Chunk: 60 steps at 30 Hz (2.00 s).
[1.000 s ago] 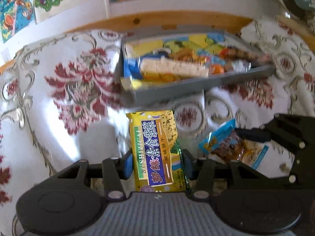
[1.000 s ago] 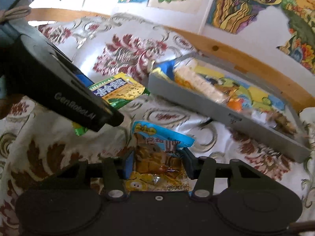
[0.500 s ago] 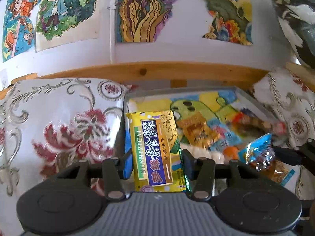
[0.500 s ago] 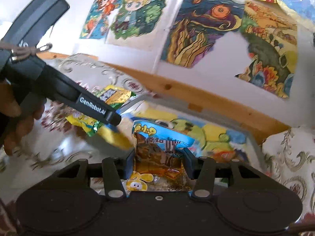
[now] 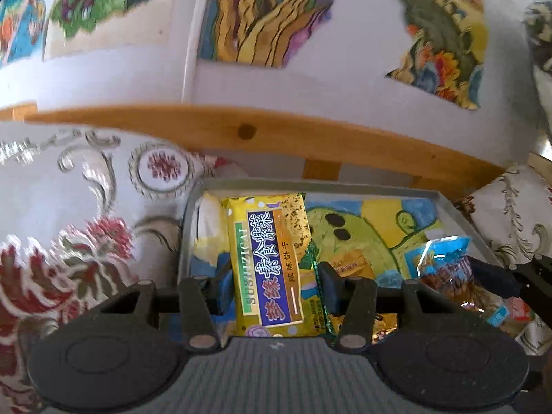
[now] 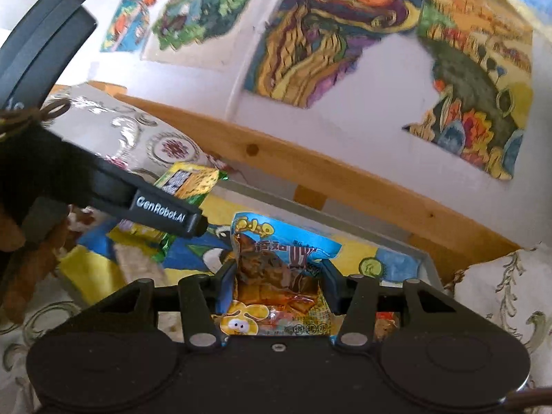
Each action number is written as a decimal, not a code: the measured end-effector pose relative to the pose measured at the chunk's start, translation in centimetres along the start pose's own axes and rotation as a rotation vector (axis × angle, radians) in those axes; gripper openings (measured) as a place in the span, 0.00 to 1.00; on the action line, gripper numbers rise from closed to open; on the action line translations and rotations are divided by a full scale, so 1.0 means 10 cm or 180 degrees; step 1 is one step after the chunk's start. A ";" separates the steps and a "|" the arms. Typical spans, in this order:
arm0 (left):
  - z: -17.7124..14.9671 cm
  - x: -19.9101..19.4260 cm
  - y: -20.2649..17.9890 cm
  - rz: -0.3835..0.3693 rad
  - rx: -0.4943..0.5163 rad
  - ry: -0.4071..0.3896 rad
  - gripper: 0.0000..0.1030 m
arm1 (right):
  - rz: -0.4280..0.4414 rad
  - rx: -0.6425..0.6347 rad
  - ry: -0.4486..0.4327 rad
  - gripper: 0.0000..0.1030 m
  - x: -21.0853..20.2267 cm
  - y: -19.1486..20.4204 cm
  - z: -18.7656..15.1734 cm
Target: Organize snacks
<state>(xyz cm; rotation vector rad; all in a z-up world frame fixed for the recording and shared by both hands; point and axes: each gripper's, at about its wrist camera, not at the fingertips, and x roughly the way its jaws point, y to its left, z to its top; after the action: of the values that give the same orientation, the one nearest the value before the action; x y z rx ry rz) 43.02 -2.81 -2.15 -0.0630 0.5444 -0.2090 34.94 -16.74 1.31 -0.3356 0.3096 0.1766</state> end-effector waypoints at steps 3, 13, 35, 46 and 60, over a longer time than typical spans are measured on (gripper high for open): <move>0.01 0.10 0.02 0.0022 -0.0105 0.0114 0.52 | 0.0016 0.0037 0.0126 0.51 0.14 -0.03 0.01; 0.03 0.16 0.01 0.0049 -0.0066 0.0240 0.48 | 0.0037 -0.0009 0.0290 0.56 0.31 0.01 -0.03; 0.18 -0.71 0.15 0.0147 -0.0445 -0.0370 0.99 | -0.0373 0.0339 -0.0167 0.99 -0.28 -0.28 0.14; -0.10 -1.43 0.11 0.0405 -0.0321 -0.0529 0.99 | -0.0425 0.0551 -0.0383 0.99 -1.01 -0.30 0.14; -0.71 -2.31 -0.06 0.0427 -0.0047 -0.0497 0.99 | -0.0428 0.0697 -0.0166 0.99 -1.91 -0.07 -0.28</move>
<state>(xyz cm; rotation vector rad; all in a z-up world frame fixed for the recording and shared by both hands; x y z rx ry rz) 19.91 1.50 3.54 -0.0564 0.3929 -0.0682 16.45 -20.66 5.25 -0.1340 0.2510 0.0185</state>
